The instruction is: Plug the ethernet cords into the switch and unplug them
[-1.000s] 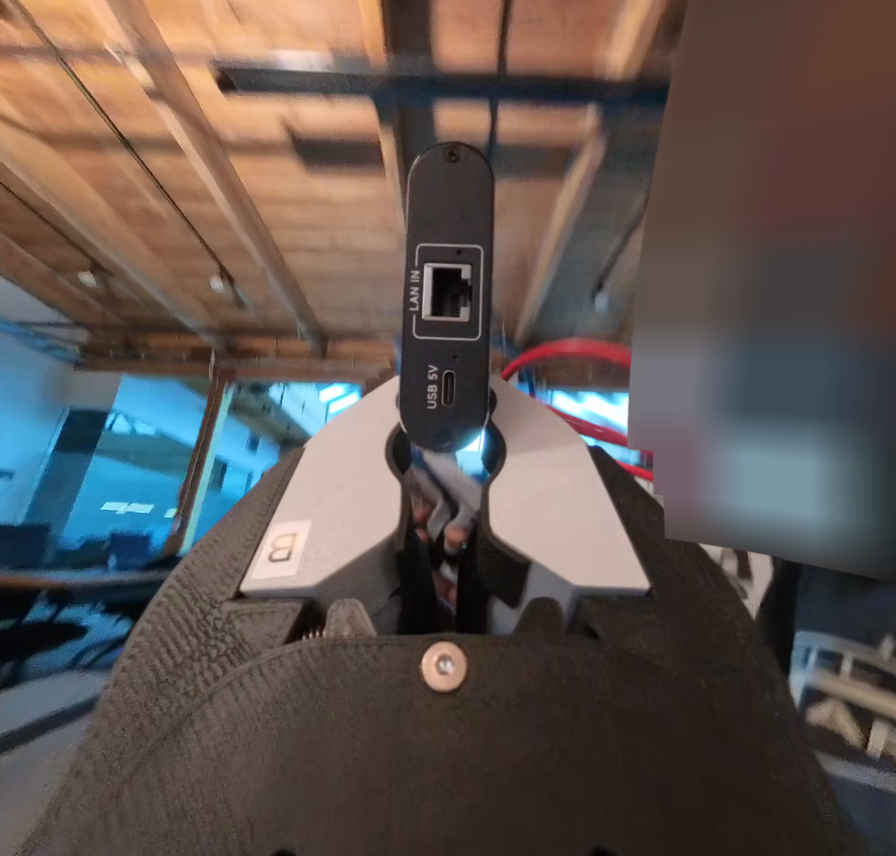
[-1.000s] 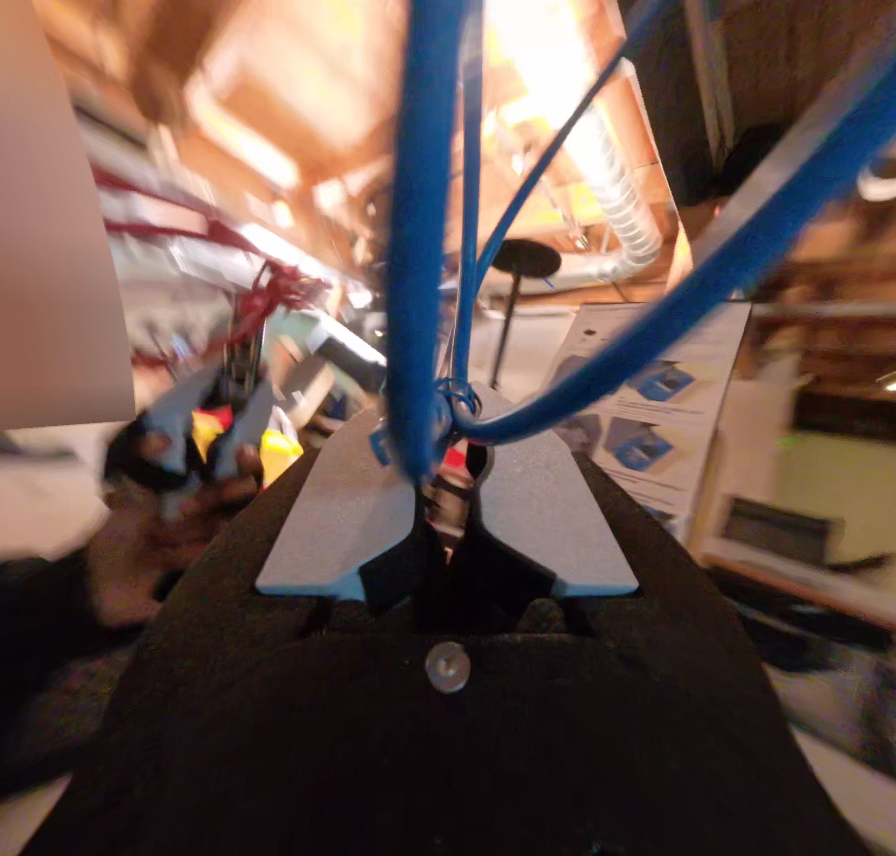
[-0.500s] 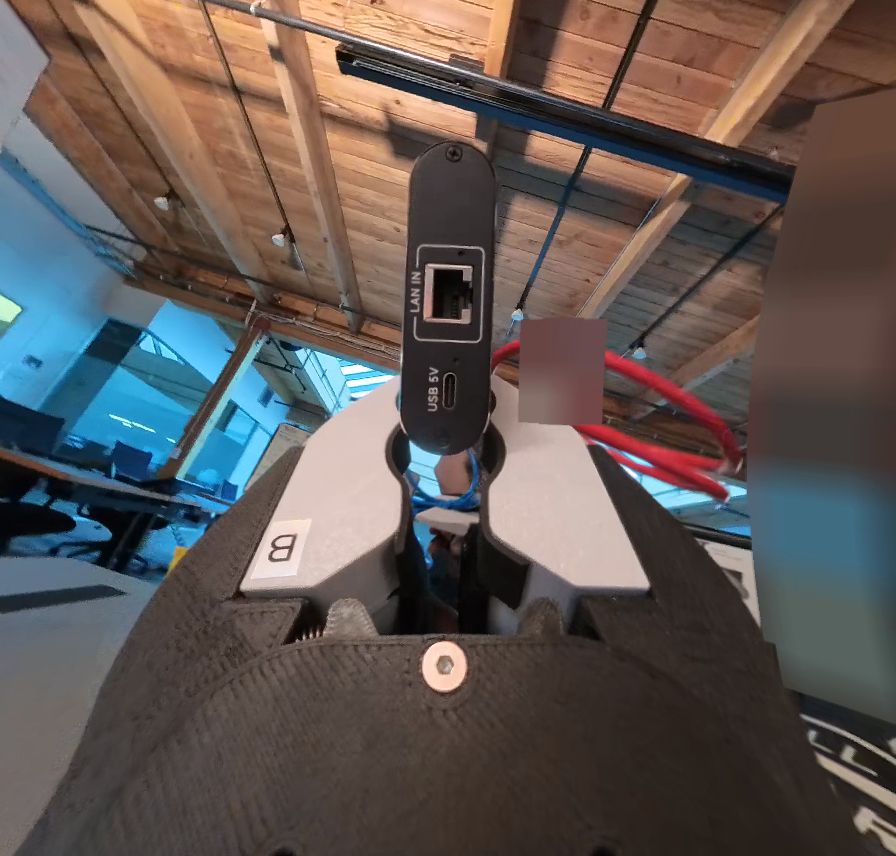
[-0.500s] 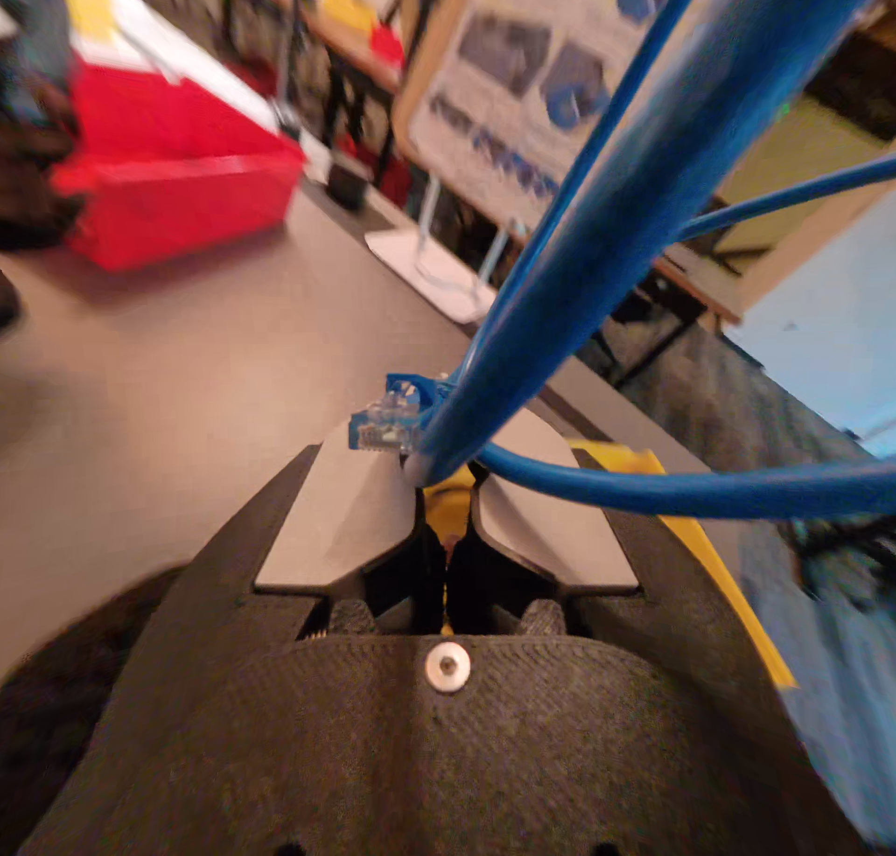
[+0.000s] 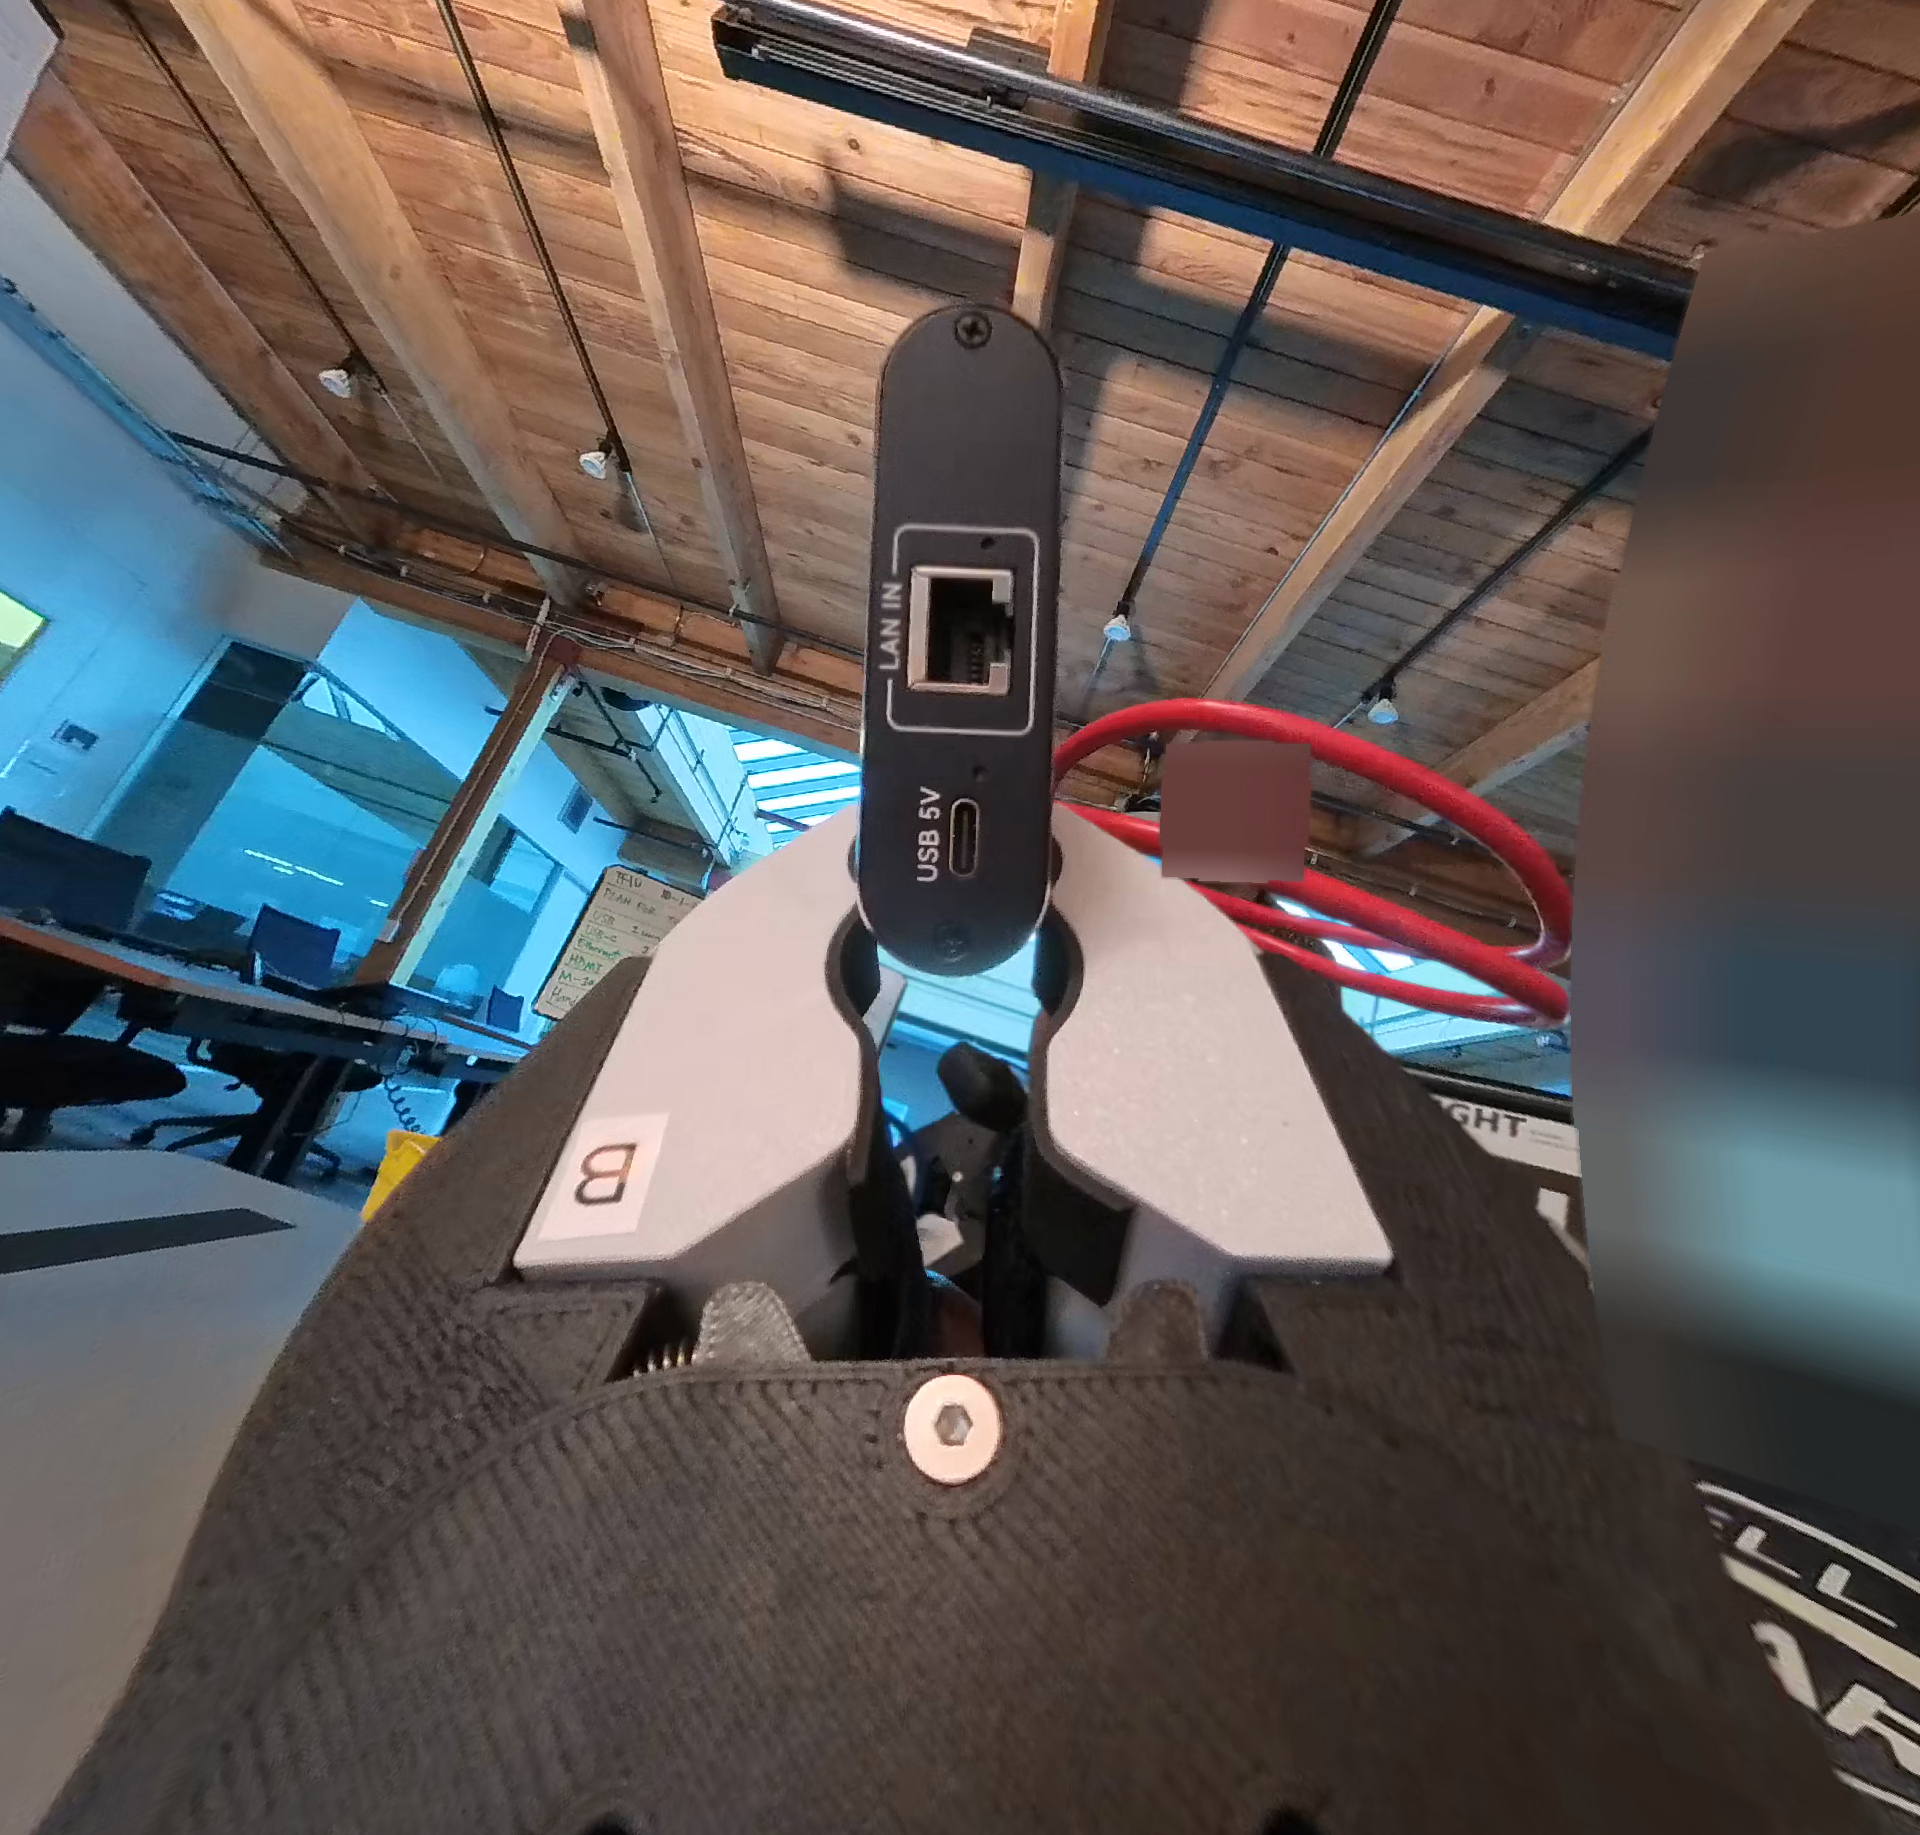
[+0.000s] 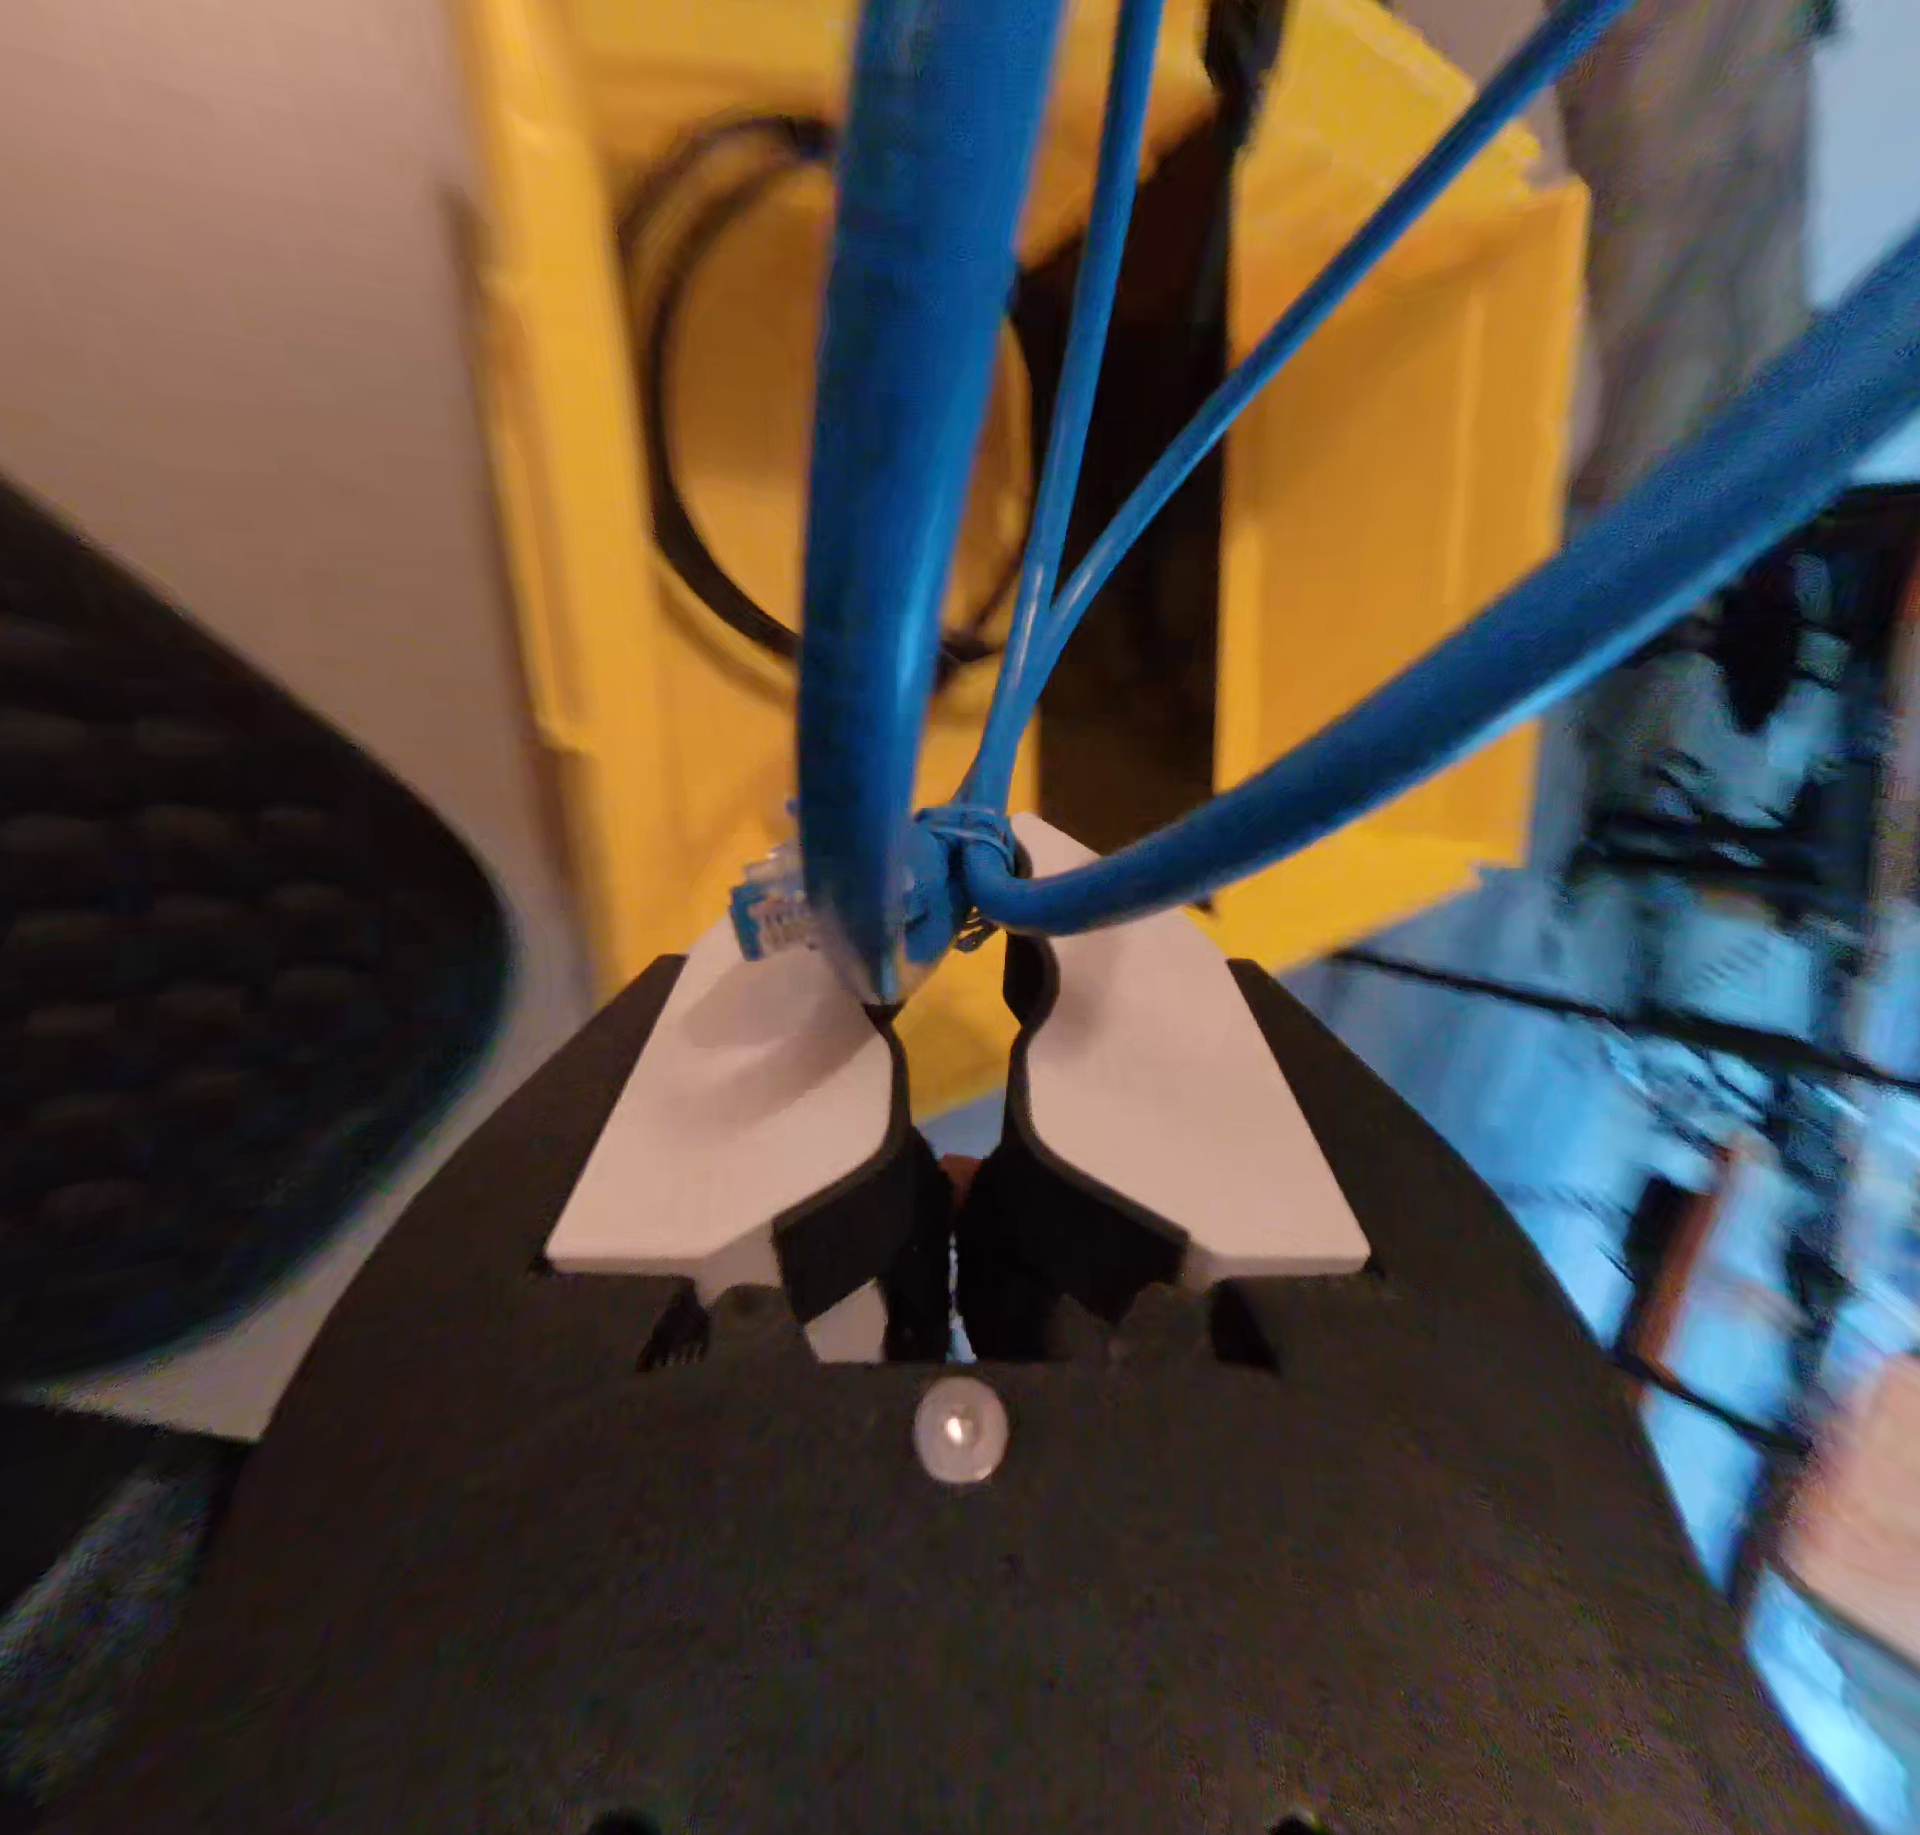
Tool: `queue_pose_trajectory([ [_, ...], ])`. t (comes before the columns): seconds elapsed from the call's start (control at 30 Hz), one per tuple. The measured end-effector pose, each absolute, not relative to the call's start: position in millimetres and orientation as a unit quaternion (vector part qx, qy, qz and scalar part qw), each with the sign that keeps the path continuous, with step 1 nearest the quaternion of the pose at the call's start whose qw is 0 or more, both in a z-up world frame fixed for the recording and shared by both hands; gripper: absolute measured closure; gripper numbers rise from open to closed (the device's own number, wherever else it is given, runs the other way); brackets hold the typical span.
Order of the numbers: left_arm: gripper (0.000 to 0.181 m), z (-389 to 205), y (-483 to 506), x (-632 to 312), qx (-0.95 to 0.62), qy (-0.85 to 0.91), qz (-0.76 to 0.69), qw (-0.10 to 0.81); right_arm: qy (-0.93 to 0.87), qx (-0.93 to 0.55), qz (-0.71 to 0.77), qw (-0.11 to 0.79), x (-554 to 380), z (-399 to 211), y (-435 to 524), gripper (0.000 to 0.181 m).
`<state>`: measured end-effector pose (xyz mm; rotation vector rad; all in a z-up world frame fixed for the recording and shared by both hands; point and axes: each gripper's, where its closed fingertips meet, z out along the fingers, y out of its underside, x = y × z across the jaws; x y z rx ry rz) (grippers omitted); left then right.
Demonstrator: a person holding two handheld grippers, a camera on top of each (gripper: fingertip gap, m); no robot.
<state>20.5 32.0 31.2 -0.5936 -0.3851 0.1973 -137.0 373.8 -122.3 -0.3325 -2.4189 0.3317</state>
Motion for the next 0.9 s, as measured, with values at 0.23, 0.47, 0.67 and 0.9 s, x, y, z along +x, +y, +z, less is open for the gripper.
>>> queue_pose_trajectory([
  [0.23, 0.156, 32, 28, 20, -0.283, -0.189, 0.095, 0.935, -0.851, -0.077, 0.008, 0.519, -182, -99, 394, 0.169],
  [0.47, 0.156, 32, 30, 21, -0.286, -0.189, 0.091, 0.935, -0.836, -0.052, 0.018, 0.545, -197, -105, 394, 0.163],
  [0.67, 0.156, 30, 33, 19, -0.293, -0.192, 0.089, 0.932, -0.842, -0.074, 0.073, 0.529, -186, -97, 393, 0.141],
  [0.9, 0.156, 29, 33, 17, -0.296, -0.199, 0.09, 0.93, -0.814, -0.212, 0.135, 0.524, -180, -76, 422, 0.145],
])
